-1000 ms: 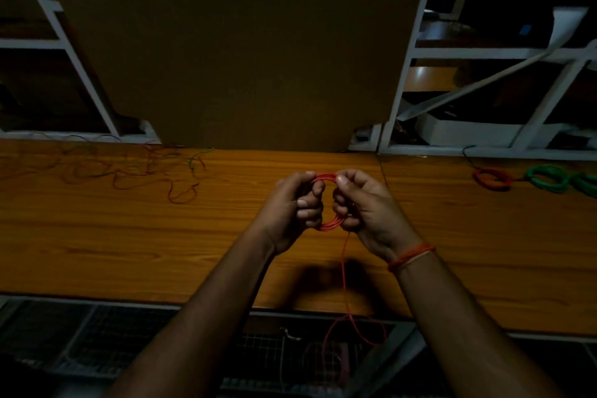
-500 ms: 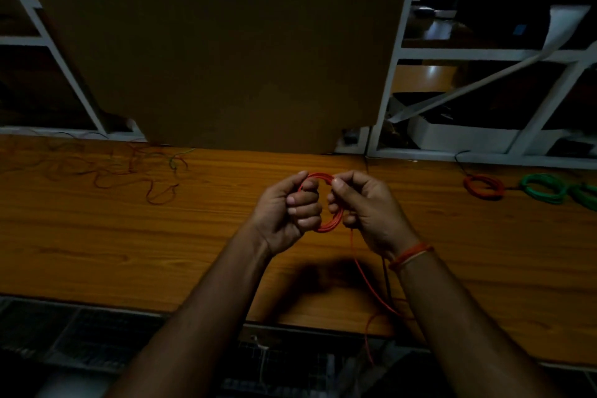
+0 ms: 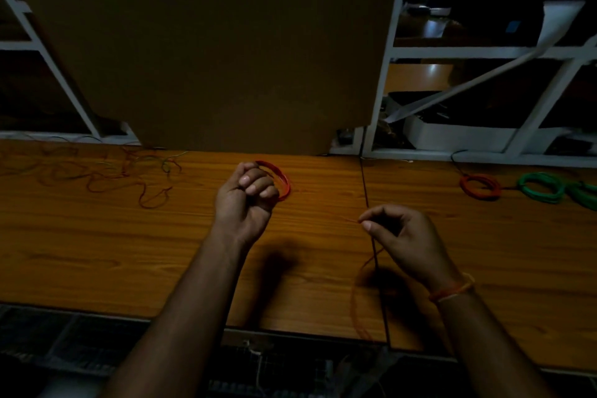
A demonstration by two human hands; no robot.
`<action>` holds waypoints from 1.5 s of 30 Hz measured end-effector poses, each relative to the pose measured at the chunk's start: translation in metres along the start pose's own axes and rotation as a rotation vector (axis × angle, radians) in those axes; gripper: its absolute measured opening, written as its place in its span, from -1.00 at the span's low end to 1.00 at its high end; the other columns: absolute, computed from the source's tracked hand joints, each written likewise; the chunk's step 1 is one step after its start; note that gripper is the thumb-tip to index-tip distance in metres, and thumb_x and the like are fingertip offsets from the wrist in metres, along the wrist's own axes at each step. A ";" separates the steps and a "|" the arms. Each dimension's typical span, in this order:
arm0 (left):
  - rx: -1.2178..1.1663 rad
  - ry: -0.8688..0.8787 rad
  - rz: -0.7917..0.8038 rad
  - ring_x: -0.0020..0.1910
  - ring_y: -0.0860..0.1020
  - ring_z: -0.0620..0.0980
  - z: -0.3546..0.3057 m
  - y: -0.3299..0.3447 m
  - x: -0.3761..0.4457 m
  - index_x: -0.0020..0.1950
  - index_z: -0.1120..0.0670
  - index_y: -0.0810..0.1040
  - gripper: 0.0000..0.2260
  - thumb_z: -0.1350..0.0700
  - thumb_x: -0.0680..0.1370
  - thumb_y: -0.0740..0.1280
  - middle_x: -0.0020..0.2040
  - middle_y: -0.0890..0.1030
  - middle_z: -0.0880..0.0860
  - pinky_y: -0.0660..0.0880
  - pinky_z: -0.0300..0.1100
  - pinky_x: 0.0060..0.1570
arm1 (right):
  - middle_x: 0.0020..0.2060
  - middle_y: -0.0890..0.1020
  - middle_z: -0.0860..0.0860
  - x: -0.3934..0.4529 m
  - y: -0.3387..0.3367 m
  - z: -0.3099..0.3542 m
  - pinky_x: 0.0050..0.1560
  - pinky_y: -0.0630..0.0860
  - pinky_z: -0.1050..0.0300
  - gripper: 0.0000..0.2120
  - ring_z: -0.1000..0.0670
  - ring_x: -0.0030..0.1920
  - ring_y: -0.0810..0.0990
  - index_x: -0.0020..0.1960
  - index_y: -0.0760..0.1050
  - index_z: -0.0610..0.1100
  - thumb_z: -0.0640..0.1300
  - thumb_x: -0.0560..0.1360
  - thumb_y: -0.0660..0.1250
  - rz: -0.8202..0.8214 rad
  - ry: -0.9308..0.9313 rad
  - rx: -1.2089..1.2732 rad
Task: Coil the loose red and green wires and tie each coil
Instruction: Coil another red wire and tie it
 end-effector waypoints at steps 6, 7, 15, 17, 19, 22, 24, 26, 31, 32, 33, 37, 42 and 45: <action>0.551 0.085 0.015 -0.30 0.59 -0.03 0.019 0.011 -0.012 0.02 0.12 0.46 -0.73 0.00 0.74 0.08 -0.27 0.58 0.03 0.54 -0.19 -0.27 | -0.09 0.59 0.12 0.008 0.023 0.078 -0.09 0.53 0.25 -0.91 0.09 -0.04 0.58 0.00 0.65 -0.02 -0.14 0.57 0.38 0.058 -0.345 -0.140; 0.643 0.092 0.050 -0.29 0.58 0.00 0.023 0.016 -0.015 0.03 0.12 0.45 -0.74 0.00 0.75 0.07 -0.27 0.59 0.04 0.51 -0.16 -0.26 | -0.08 0.59 0.11 0.011 0.027 0.088 -0.10 0.53 0.25 -0.91 0.09 -0.05 0.58 0.02 0.65 -0.03 -0.16 0.57 0.38 0.064 -0.378 -0.152; 1.092 0.117 0.236 -0.41 0.39 -0.04 0.038 0.041 -0.028 -0.06 0.25 0.48 -0.59 -0.04 0.75 0.08 -0.37 0.44 0.01 0.33 -0.17 -0.39 | -0.12 0.68 0.05 0.032 0.047 0.121 -0.05 0.66 -0.02 -0.86 0.01 -0.08 0.70 0.07 0.62 -0.12 -0.30 0.57 0.38 0.158 -0.433 0.002; 1.078 0.095 0.244 -0.42 0.29 -0.05 0.038 0.042 -0.029 -0.11 0.12 0.43 -0.67 -0.01 0.75 0.08 -0.38 0.35 -0.01 0.23 -0.15 -0.39 | -0.10 0.69 0.06 0.037 0.046 0.120 -0.01 0.66 -0.07 -0.87 0.01 -0.03 0.70 0.06 0.63 -0.11 -0.29 0.56 0.40 0.135 -0.430 0.016; 1.065 0.077 0.251 -0.42 0.23 -0.04 0.040 0.042 -0.030 -0.06 0.12 0.43 -0.71 0.02 0.75 0.07 -0.38 0.29 0.01 0.19 -0.16 -0.40 | -0.08 0.68 0.07 0.040 0.042 0.115 0.00 0.65 -0.08 -0.86 0.01 -0.01 0.68 0.04 0.64 -0.10 -0.29 0.55 0.42 0.099 -0.423 0.008; 1.040 0.024 0.286 -0.44 0.19 -0.05 0.046 0.040 -0.034 -0.01 0.13 0.48 -0.64 -0.06 0.74 0.03 -0.37 0.26 0.02 0.14 -0.16 -0.41 | -0.06 0.64 0.04 0.043 0.038 0.104 -0.01 0.64 -0.07 -0.85 0.00 -0.01 0.65 0.02 0.63 -0.08 -0.30 0.53 0.42 0.061 -0.398 0.020; 1.061 0.001 0.327 -0.44 0.19 -0.03 0.050 0.039 -0.036 -0.02 0.13 0.51 -0.62 -0.10 0.73 0.06 -0.36 0.26 0.04 0.11 -0.12 -0.39 | -0.01 0.60 0.02 0.044 0.034 0.098 0.01 0.63 0.08 -0.84 0.05 0.02 0.62 0.02 0.63 -0.07 -0.30 0.52 0.43 0.026 -0.389 0.034; 1.070 -0.017 0.362 -0.42 0.20 -0.02 0.053 0.040 -0.038 -0.03 0.12 0.51 -0.67 -0.07 0.72 0.10 -0.35 0.27 0.05 0.10 -0.11 -0.39 | 0.05 0.56 0.03 0.045 0.030 0.089 0.03 0.59 0.20 -0.84 0.09 0.06 0.59 0.06 0.63 -0.02 -0.23 0.53 0.44 0.000 -0.358 0.033; 0.810 -0.101 0.435 -0.47 0.13 -0.07 0.063 0.046 -0.044 -0.10 0.08 0.45 -0.72 0.01 0.72 0.10 -0.38 0.17 -0.01 0.11 -0.20 -0.46 | -0.04 0.61 0.13 0.041 0.047 0.049 -0.13 0.47 0.18 -0.85 0.16 -0.11 0.54 0.12 0.62 0.00 -0.02 0.64 0.30 0.134 -0.138 0.124; 0.755 -0.116 0.446 -0.48 0.11 -0.09 0.065 0.047 -0.044 -0.10 0.08 0.44 -0.72 0.01 0.72 0.09 -0.39 0.16 -0.02 0.10 -0.21 -0.47 | -0.09 0.62 0.10 0.039 0.051 0.041 -0.20 0.43 0.18 -0.81 0.10 -0.18 0.51 0.12 0.62 -0.06 -0.02 0.66 0.26 0.171 -0.070 0.213; 0.705 -0.130 0.449 -0.49 0.10 -0.09 0.067 0.047 -0.044 -0.11 0.08 0.43 -0.71 0.02 0.73 0.07 -0.40 0.15 -0.03 0.10 -0.21 -0.48 | -0.13 0.63 0.05 0.037 0.055 0.033 -0.24 0.39 0.16 -0.77 0.04 -0.22 0.47 0.11 0.60 -0.12 -0.01 0.66 0.24 0.203 -0.004 0.302; 0.562 -0.178 0.416 -0.52 0.12 -0.12 0.071 0.041 -0.042 -0.15 0.07 0.44 -0.70 0.02 0.71 0.08 -0.44 0.18 -0.07 0.18 -0.27 -0.51 | -0.25 0.58 -0.06 0.033 0.066 0.023 -0.30 0.31 0.16 -0.68 0.06 -0.31 0.46 0.08 0.55 -0.19 0.07 0.63 0.25 0.341 0.161 0.565; 0.511 -0.236 0.387 -0.55 0.20 -0.16 0.081 0.033 -0.040 -0.15 0.09 0.49 -0.71 0.02 0.68 0.13 -0.48 0.25 -0.10 0.17 -0.25 -0.47 | -0.42 0.42 0.02 0.031 0.076 0.012 -0.33 0.23 0.12 -0.65 0.04 -0.40 0.35 -0.19 0.55 -0.11 0.12 0.60 0.25 0.378 0.288 0.643; 0.515 -0.271 0.349 -0.55 0.19 -0.15 0.082 0.027 -0.041 -0.12 0.14 0.54 -0.66 0.01 0.67 0.10 -0.49 0.25 -0.09 0.21 -0.21 -0.43 | -0.44 0.36 0.05 0.031 0.079 0.010 -0.32 0.24 0.12 -0.67 0.04 -0.39 0.31 -0.27 0.48 -0.04 0.07 0.62 0.23 0.346 0.265 0.680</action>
Point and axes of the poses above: each hand's wrist, its own x-axis towards the middle knuckle, its own y-axis out of the palm, z = x × y, the point moved 10 cm from there along x, towards the middle knuckle
